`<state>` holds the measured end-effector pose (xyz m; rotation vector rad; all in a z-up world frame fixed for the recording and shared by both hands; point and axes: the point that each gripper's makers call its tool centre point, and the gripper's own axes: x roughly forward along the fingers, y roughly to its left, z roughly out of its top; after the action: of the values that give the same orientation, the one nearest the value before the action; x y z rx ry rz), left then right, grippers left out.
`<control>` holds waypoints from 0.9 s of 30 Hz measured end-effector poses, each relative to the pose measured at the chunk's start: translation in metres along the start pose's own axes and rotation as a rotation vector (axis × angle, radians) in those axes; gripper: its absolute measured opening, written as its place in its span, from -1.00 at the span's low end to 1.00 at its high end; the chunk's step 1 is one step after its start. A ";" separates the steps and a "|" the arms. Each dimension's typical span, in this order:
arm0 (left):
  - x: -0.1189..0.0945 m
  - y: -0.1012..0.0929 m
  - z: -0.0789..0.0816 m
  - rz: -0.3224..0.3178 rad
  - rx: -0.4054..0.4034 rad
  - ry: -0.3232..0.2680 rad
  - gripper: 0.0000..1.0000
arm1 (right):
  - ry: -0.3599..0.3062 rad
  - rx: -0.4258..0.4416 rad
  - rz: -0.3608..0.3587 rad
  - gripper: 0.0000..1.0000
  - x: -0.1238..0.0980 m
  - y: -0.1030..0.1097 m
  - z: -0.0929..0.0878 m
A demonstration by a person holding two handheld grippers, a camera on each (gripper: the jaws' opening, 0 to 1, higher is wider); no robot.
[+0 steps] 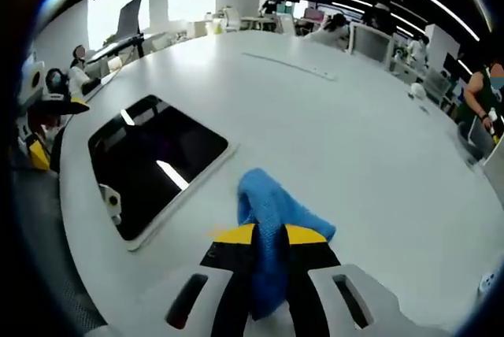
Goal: Wipe the mirror surface with the cleaning cloth until all visible marks leave the cleaned area.
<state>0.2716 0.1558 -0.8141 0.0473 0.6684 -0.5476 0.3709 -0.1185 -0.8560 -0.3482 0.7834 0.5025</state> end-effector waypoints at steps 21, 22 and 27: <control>-0.001 -0.004 -0.003 -0.029 -0.009 0.005 0.99 | -0.222 0.024 0.086 0.96 -0.046 -0.007 0.027; -0.002 -0.004 -0.003 -0.027 -0.016 -0.001 0.99 | -0.238 0.024 0.087 0.99 -0.049 -0.006 0.028; -0.004 -0.003 0.001 -0.018 -0.015 -0.015 0.99 | -0.319 0.054 0.104 1.00 -0.070 -0.002 0.029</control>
<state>0.2684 0.1549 -0.8108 0.0235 0.6590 -0.5594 0.3467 -0.1269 -0.7851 -0.1712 0.5060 0.6160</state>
